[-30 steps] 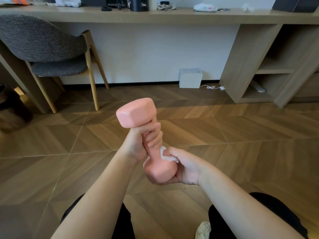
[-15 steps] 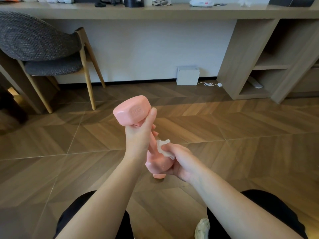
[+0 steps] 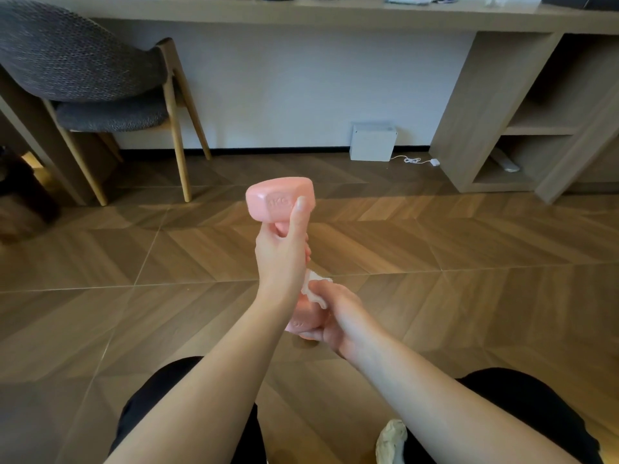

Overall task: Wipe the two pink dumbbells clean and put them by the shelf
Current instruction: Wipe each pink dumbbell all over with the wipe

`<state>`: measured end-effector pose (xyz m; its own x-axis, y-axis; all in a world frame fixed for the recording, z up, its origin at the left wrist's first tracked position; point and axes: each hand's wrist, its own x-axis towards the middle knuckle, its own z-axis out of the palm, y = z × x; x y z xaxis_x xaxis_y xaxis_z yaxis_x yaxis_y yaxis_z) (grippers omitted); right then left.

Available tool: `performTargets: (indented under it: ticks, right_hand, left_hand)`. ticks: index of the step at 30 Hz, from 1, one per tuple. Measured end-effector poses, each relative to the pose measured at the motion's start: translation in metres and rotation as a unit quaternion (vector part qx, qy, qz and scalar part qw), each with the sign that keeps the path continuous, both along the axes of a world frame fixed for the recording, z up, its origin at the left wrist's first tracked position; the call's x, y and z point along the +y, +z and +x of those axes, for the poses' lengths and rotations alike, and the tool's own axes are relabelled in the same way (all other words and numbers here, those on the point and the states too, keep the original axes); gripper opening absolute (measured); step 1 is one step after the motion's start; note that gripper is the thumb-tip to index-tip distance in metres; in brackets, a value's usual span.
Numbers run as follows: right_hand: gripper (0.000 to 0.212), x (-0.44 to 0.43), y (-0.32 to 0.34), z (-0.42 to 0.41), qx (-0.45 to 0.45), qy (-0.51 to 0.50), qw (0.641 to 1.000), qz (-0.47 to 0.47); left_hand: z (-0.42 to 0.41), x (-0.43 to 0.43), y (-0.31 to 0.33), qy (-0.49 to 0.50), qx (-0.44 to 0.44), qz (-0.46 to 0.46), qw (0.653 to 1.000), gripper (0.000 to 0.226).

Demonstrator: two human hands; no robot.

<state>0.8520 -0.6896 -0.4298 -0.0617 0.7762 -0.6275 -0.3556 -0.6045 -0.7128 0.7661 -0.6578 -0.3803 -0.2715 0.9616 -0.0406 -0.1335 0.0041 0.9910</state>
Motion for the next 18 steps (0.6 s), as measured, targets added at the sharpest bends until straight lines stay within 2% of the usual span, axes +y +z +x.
performTargets:
  ticks: [3,7,11,15,18]
  right_hand:
    - [0.036,0.000,0.003,-0.004,-0.040,0.061,0.997,-0.024]
    - [0.048,-0.008,0.012,0.008,0.004,0.185,0.980,-0.070]
    - [0.047,-0.011,0.020,0.020,0.067,0.192,0.979,-0.022]
    - [0.042,-0.012,0.020,0.021,0.043,0.199,0.979,-0.010]
    - [0.039,-0.013,0.018,0.016,0.028,0.195,0.980,0.002]
  left_hand:
    - [0.002,-0.002,0.003,-0.028,-0.010,0.006,1.000,0.058]
    - [0.003,-0.001,0.006,-0.049,-0.033,0.002,0.998,0.056]
    - [-0.002,0.002,0.008,-0.078,-0.087,-0.002,0.993,0.056]
    - [-0.006,0.001,0.007,-0.122,-0.120,0.004,0.985,0.067]
    - [-0.009,0.001,0.007,-0.132,-0.108,0.015,0.985,0.069]
